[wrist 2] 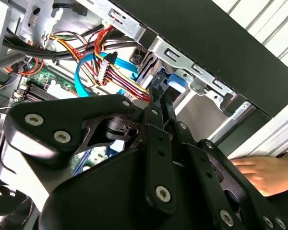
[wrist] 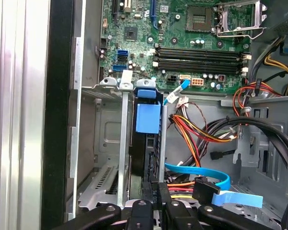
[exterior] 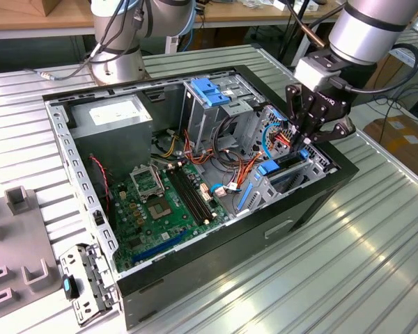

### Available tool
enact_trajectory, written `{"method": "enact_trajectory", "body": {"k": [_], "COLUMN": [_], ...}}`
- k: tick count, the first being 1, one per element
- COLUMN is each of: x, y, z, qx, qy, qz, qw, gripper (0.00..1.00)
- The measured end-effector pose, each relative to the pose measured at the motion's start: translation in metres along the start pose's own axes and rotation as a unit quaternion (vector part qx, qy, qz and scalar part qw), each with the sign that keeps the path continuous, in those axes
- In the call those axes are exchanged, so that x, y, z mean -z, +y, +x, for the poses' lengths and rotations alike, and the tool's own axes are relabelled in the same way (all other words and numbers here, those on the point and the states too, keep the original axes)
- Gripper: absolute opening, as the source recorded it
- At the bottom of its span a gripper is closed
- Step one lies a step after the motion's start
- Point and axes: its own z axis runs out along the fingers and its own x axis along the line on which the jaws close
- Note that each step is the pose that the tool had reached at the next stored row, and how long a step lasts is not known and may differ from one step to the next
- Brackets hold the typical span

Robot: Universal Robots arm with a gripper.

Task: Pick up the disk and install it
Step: 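Insert the first disk wire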

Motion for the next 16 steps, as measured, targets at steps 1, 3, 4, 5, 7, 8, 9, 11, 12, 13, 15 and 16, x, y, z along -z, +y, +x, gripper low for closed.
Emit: {"method": "enact_trajectory", "body": {"k": [1, 3, 4, 5, 7, 8, 9, 11, 12, 13, 15, 16], "x": [-0.0005, -0.0015, -0.002, -0.0026, -0.0036, -0.0061, -0.0066, -0.0066, -0.0066, -0.0066, -0.0066, -0.0066], "y": [0.0004, 0.0015, 0.0015, 0.0016, 0.0017, 0.003, 0.0032, 0.0032, 0.0032, 0.0032, 0.0032, 0.0032], "z": [0.0, -0.0001, 0.0, 0.0001, 0.0001, 0.0005, 0.0008, 0.0008, 0.0008, 0.0008, 0.0008, 0.0008], "qx": [-0.001, -0.004, -0.005, -0.006, -0.01, -0.019, -0.02, -0.02, -0.02, -0.02, -0.02, -0.02], "qy": [-0.0001, 0.0, 0.0, -0.0001, 0.0001, -0.0039, -0.0094, -0.0095, -0.0096, -0.0096, -0.0096, -0.0096], "qz": [0.0, 0.0, 0.0, 0.0, 0.0, -0.0001, 0.0001, 0.0001, 0.0001, 0.0001, 0.0001, 0.0001], "qw": [1.0, 0.99999, 0.99999, 0.99998, 0.99995, 0.99981, 0.99976, 0.99976, 0.99976, 0.99976, 0.99976, 0.99976], "gripper": [0.17, 0.17, 0.17, 0.17, 0.17, 0.17, 0.17, 0.17, 0.17, 0.17, 0.17, 0.17]}}
